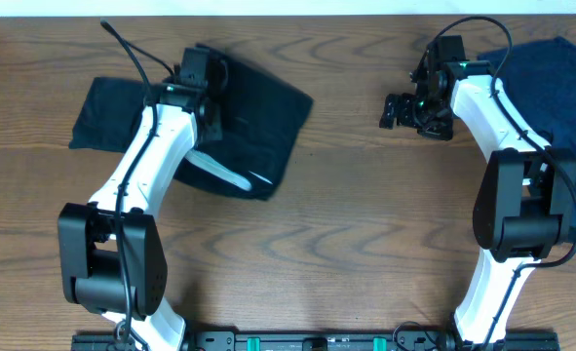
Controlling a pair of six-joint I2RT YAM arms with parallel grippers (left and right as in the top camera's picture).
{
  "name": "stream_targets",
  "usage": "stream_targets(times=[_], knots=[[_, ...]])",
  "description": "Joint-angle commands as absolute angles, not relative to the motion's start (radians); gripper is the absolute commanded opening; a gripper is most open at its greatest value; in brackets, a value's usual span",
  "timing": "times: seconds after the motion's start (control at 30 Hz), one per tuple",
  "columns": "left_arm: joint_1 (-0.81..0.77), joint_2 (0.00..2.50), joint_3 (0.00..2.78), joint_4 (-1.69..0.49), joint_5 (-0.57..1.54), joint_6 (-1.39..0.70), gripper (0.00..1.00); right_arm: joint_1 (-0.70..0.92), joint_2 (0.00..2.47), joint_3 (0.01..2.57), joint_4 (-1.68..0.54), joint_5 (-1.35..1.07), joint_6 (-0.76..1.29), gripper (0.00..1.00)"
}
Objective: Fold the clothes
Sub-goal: 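Drag the folded black shorts leftward to the table's upper left with left gripper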
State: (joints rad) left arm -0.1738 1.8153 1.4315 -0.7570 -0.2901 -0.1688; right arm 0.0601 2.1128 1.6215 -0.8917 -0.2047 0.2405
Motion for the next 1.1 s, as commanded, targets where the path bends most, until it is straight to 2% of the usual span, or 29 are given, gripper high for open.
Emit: stream_targets(times=[0.0, 0.3, 1.07], knots=[[-0.164, 1.803, 1.512, -0.752, -0.458, -0.123, 0.06, 0.066, 2.089, 1.634, -0.890, -0.198, 0.231, 0.99], [-0.065, 1.801, 1.592, -0.753, -0.492, -0.002, 0.06, 0.066, 2.089, 1.634, -0.890, -0.198, 0.231, 0.99], [0.224, 1.763, 1.601, -0.693, -0.490, 0.082, 0.06, 0.067, 2.089, 1.634, -0.890, -0.198, 0.231, 0.99]])
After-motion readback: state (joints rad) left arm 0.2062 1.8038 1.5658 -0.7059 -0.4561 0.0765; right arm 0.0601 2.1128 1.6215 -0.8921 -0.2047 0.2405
